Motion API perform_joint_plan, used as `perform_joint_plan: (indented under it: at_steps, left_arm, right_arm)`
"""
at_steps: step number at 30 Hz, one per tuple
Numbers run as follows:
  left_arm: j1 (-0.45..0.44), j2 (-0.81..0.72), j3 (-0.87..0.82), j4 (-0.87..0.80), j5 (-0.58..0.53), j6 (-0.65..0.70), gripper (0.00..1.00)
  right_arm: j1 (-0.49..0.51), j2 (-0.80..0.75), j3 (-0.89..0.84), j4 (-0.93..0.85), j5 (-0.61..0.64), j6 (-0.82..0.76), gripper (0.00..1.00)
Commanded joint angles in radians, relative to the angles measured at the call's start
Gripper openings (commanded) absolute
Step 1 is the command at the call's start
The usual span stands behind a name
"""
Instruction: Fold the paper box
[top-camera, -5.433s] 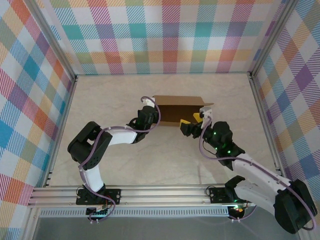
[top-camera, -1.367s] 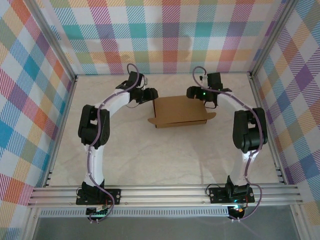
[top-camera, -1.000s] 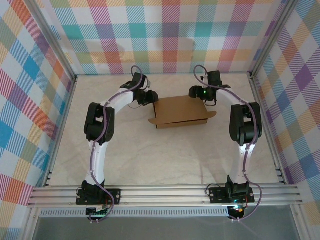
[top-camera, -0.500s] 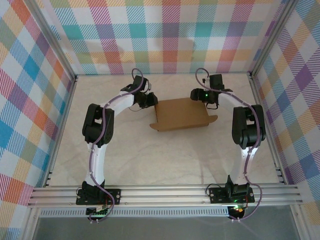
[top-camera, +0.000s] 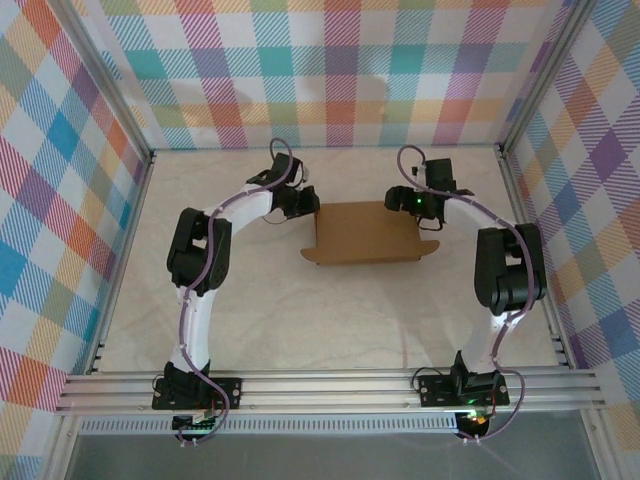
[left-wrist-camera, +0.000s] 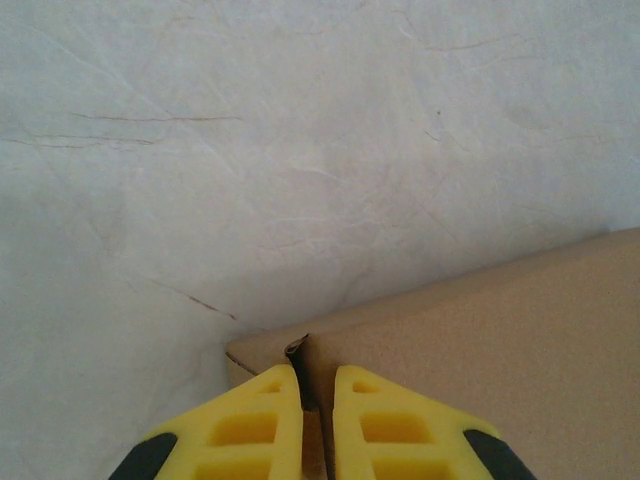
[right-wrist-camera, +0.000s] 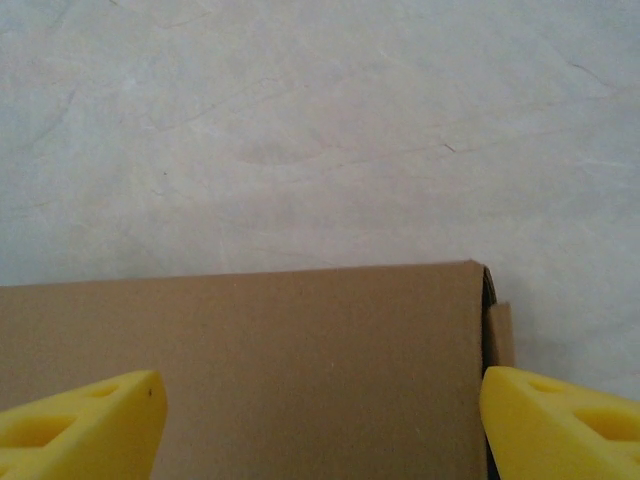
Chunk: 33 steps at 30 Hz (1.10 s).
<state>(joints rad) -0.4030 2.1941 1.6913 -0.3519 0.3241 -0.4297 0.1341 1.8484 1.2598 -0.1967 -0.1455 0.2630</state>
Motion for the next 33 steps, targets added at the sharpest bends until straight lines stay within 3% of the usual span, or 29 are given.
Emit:
perform_joint_plan:
  at_steps: [1, 7, 11, 17, 21, 26, 28, 33]
  left_arm:
    - [-0.017, 0.03, -0.041, -0.084, -0.013, 0.02, 0.05]
    - [-0.019, 0.021, -0.052, -0.079, -0.023, 0.019, 0.06]
    - [-0.021, 0.022, -0.053, -0.078, -0.025, 0.022, 0.06]
    - [-0.023, 0.022, -0.055, -0.073, -0.024, 0.024, 0.06]
    - [-0.025, 0.016, -0.059, -0.07, -0.025, 0.024, 0.08]
    - [-0.025, 0.003, -0.071, -0.046, -0.009, 0.021, 0.2]
    - [-0.025, -0.027, -0.094, -0.022, -0.01, 0.016, 0.27]
    - [-0.025, -0.121, -0.174, 0.009, -0.009, 0.009, 0.52]
  right_arm:
    - [-0.012, -0.008, -0.018, -0.035, 0.019, -0.001, 0.8]
    - [-0.011, -0.087, -0.151, 0.034, -0.027, 0.019, 0.81]
    - [-0.031, -0.177, -0.206, 0.09, -0.134, 0.027, 0.84]
    - [-0.062, -0.239, -0.262, 0.003, -0.013, 0.08, 0.85]
    - [-0.061, -0.283, -0.349, -0.007, -0.081, 0.097, 0.85]
    - [-0.062, -0.224, -0.378, -0.053, -0.144, 0.08, 0.72]
    - [-0.061, -0.199, -0.392, -0.037, -0.138, 0.104, 0.61]
    - [-0.062, -0.17, -0.393, -0.013, -0.122, 0.131, 0.48]
